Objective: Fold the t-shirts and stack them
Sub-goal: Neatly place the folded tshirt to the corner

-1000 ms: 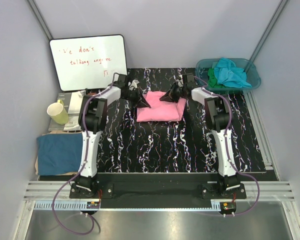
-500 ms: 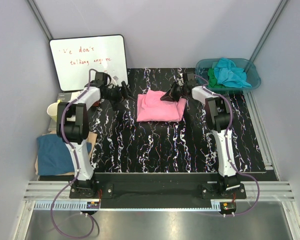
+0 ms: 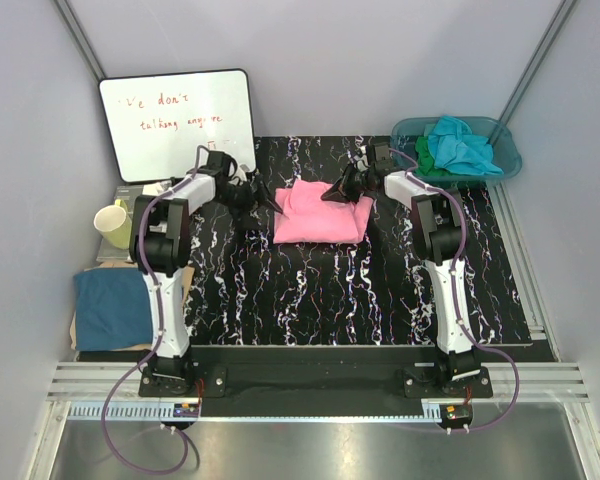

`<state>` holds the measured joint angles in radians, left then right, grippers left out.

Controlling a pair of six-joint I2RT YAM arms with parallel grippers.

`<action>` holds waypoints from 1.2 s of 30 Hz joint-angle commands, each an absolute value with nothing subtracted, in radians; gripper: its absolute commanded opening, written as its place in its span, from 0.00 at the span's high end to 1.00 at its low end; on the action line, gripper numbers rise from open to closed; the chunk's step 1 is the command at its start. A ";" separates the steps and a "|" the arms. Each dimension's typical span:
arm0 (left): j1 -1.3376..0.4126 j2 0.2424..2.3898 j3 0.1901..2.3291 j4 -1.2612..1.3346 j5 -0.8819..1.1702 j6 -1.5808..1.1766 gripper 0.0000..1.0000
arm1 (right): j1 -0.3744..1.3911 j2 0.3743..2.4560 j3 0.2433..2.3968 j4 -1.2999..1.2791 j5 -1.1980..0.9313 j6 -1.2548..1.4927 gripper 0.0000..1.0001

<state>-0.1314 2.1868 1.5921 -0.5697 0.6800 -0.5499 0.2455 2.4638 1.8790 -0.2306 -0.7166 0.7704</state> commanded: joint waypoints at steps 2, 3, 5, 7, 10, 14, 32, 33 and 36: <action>-0.202 2.278 1.647 -0.583 0.621 -0.525 0.01 | 0.236 2.407 1.887 -0.238 -0.718 0.758 1.00; -0.210 2.296 1.657 -0.586 0.615 -0.529 0.01 | 0.236 2.407 1.887 -0.239 -0.719 0.756 1.00; -0.232 2.315 1.681 -0.587 0.604 -0.534 0.04 | 0.236 2.408 1.885 -0.239 -0.724 0.759 1.00; -0.248 2.339 1.712 -0.586 0.597 -0.548 0.08 | 0.236 2.408 1.887 -0.241 -0.727 0.759 1.00; -0.264 2.378 1.767 -0.597 0.581 -0.555 0.24 | 0.236 2.408 1.885 -0.241 -0.732 0.761 1.00; -0.272 2.434 1.836 -0.614 0.569 -0.566 0.71 | 0.236 2.408 1.884 -0.242 -0.750 0.761 1.00; -0.203 2.120 1.735 -0.850 0.448 -0.404 1.00 | 0.241 2.086 1.874 -0.411 -0.652 0.549 0.16; -0.199 2.102 1.730 -0.882 0.443 -0.388 1.00 | 0.239 2.077 1.884 -0.445 -0.647 0.537 0.14; -0.193 2.046 1.715 -0.975 0.382 -0.318 1.00 | 0.238 2.059 1.931 -0.530 -0.641 0.491 0.10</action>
